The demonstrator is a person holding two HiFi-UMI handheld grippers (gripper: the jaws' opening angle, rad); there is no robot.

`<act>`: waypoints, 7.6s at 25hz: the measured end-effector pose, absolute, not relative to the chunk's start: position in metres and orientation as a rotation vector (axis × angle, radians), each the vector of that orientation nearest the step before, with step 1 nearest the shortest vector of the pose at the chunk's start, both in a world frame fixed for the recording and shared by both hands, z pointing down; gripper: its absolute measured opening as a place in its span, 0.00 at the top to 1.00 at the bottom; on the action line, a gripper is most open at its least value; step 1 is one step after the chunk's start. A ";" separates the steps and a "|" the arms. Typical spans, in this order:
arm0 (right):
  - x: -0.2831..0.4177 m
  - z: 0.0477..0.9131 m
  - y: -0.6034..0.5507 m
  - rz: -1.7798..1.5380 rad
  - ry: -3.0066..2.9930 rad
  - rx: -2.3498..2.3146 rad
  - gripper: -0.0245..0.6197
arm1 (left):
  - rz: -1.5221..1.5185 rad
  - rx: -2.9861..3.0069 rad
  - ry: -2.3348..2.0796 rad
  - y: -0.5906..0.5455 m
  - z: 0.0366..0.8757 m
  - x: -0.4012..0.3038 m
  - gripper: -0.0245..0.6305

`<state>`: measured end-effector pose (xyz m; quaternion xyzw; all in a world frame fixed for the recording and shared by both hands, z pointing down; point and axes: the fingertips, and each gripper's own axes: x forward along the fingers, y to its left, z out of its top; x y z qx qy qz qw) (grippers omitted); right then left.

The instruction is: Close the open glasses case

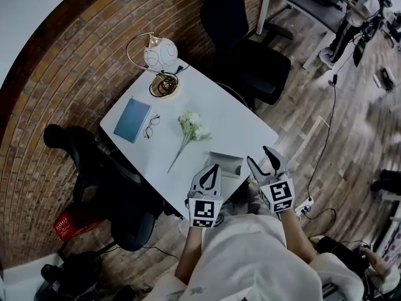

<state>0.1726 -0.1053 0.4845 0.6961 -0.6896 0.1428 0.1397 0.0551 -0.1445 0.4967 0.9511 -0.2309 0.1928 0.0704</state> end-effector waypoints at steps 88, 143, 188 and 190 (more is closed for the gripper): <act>0.166 0.677 -0.176 0.609 -2.252 1.070 0.58 | 0.887 2.339 -1.026 -0.142 0.691 0.118 0.95; 0.134 0.678 -0.145 0.584 -2.242 1.055 0.58 | 0.853 2.341 -1.022 -0.119 0.692 0.098 0.95; 0.110 0.684 -0.124 0.582 -2.214 1.029 0.58 | 0.891 2.262 -0.983 -0.096 0.715 0.066 0.95; 0.109 0.684 -0.124 0.582 -2.214 1.028 0.58 | 0.896 2.256 -0.979 -0.095 0.716 0.065 0.96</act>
